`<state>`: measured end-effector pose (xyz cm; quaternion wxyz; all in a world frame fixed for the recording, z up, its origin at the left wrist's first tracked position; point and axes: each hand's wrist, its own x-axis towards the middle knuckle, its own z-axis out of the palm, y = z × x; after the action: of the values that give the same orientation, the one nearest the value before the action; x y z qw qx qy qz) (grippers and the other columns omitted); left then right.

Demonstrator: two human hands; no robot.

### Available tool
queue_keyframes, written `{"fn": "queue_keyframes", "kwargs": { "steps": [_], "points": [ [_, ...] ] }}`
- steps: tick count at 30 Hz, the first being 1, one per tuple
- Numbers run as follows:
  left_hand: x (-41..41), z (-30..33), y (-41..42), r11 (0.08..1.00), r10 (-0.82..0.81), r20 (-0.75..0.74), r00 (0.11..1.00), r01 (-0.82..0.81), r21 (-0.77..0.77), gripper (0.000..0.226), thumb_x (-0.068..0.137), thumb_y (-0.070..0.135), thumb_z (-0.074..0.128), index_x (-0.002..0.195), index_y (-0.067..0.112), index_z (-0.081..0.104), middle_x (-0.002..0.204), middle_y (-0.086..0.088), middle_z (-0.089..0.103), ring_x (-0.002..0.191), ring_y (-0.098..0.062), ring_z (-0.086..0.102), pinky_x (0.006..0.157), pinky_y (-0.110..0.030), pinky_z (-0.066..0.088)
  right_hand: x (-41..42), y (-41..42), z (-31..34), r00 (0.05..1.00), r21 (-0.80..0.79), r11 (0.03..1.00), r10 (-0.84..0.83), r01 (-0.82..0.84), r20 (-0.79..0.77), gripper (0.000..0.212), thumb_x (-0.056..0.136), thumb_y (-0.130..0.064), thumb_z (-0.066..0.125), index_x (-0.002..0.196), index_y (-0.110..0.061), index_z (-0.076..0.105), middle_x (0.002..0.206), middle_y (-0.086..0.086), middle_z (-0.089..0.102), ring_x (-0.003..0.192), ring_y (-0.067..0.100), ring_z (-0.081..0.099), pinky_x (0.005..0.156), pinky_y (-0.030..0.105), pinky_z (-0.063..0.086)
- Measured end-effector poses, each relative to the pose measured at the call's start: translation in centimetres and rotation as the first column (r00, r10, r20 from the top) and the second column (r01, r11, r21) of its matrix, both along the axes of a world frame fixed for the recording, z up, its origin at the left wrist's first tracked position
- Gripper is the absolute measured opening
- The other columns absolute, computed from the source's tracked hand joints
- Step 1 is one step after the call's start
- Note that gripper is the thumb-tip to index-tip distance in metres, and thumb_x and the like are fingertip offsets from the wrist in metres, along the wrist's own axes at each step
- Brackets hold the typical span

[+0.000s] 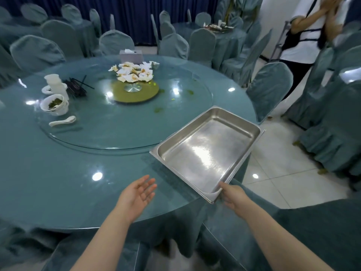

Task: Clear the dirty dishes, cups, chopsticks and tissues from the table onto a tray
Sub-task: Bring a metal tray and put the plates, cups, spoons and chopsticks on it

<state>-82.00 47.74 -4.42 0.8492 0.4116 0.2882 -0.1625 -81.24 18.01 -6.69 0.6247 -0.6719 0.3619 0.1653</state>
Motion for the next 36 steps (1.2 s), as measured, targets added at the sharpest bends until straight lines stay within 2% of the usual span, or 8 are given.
{"fn": "queue_keyframes", "kwargs": {
  "steps": [3,5,8,10,15,19,28,36],
  "points": [
    [0.2,0.2,0.0,0.999,-0.032,0.016,0.999,0.032,-0.004,0.020,0.095,0.016,0.043,0.106,0.014,0.060,0.106,-0.006,0.065,0.093,-0.020,0.061,0.079,-0.031,0.047,0.2,0.1,0.5,0.994,-0.086,0.996,-0.001,0.010,0.106,0.021,0.092,-0.027,0.059,0.077,-0.012,0.061,0.063,0.001,0.053,0.057,0.015,0.048,0.057,0.027,0.041],
    [0.2,0.2,0.2,0.999,-0.042,0.023,0.999,0.042,-0.004,0.021,0.095,0.016,0.044,0.108,0.015,0.060,0.106,-0.006,0.066,0.093,-0.020,0.062,0.081,-0.032,0.047,0.2,0.4,0.7,0.987,-0.088,0.996,0.007,0.007,0.162,0.020,0.092,-0.031,0.059,0.090,-0.011,0.064,0.094,0.004,0.062,0.087,0.019,0.057,0.087,0.035,0.047],
    [0.1,0.4,0.8,0.998,-0.056,0.034,0.998,0.056,-0.007,0.021,0.096,0.017,0.044,0.109,0.015,0.060,0.107,-0.005,0.067,0.094,-0.020,0.062,0.080,-0.032,0.047,0.1,1.2,1.5,0.979,-0.047,0.999,-0.013,0.023,0.203,0.036,0.093,-0.036,0.057,0.119,-0.013,0.059,0.129,0.009,0.055,0.120,0.027,0.052,0.107,0.043,0.038],
    [0.0,0.5,1.3,0.998,-0.058,0.036,0.998,0.059,-0.009,0.021,0.096,0.018,0.044,0.110,0.016,0.060,0.108,-0.005,0.066,0.095,-0.019,0.062,0.080,-0.032,0.047,0.3,1.9,2.4,0.976,0.036,0.998,-0.049,0.042,0.212,0.038,0.094,-0.036,0.055,0.118,-0.006,0.058,0.139,0.025,0.046,0.128,0.041,0.044,0.110,0.049,0.035],
    [-0.3,0.8,3.2,1.000,-0.028,0.040,0.999,0.028,-0.010,0.020,0.096,0.018,0.044,0.109,0.016,0.059,0.109,-0.005,0.065,0.096,-0.020,0.062,0.083,-0.032,0.045,0.8,3.8,3.9,0.968,0.198,0.980,-0.034,-0.017,0.250,0.056,0.096,-0.032,0.052,0.137,0.003,0.038,0.142,0.026,0.030,0.134,0.042,0.026,0.112,0.046,0.032],
    [-0.2,1.3,5.2,1.000,0.018,0.054,0.998,-0.018,-0.003,0.019,0.096,0.018,0.043,0.105,0.016,0.059,0.109,-0.006,0.065,0.095,-0.019,0.062,0.082,-0.032,0.046,1.4,6.0,4.7,0.965,0.217,0.974,0.010,-0.070,0.263,0.031,0.096,-0.036,0.052,0.115,-0.012,0.057,0.131,0.013,0.057,0.115,0.027,0.054,0.108,0.040,0.038],
    [1.5,2.1,9.6,0.986,0.149,0.122,0.981,-0.157,0.055,0.028,0.098,0.019,0.041,0.121,0.015,0.054,0.113,-0.004,0.065,0.096,-0.019,0.062,0.082,-0.032,0.045,6.6,11.0,4.5,0.938,0.196,0.955,0.155,-0.223,0.309,0.044,0.095,-0.034,0.054,0.130,-0.008,0.052,0.120,0.007,0.061,0.114,0.023,0.056,0.104,0.040,0.042],
    [4.6,1.3,13.7,0.942,0.308,0.088,0.947,-0.316,0.114,0.031,0.099,0.018,0.035,0.126,0.015,0.051,0.122,-0.008,0.059,0.102,-0.024,0.059,0.082,-0.032,0.042,15.6,18.0,3.0,0.867,0.170,0.884,0.363,-0.437,0.340,0.036,0.096,-0.033,0.053,0.120,-0.005,0.058,0.125,0.014,0.062,0.118,0.026,0.057,0.103,0.036,0.043]
  ]
}}
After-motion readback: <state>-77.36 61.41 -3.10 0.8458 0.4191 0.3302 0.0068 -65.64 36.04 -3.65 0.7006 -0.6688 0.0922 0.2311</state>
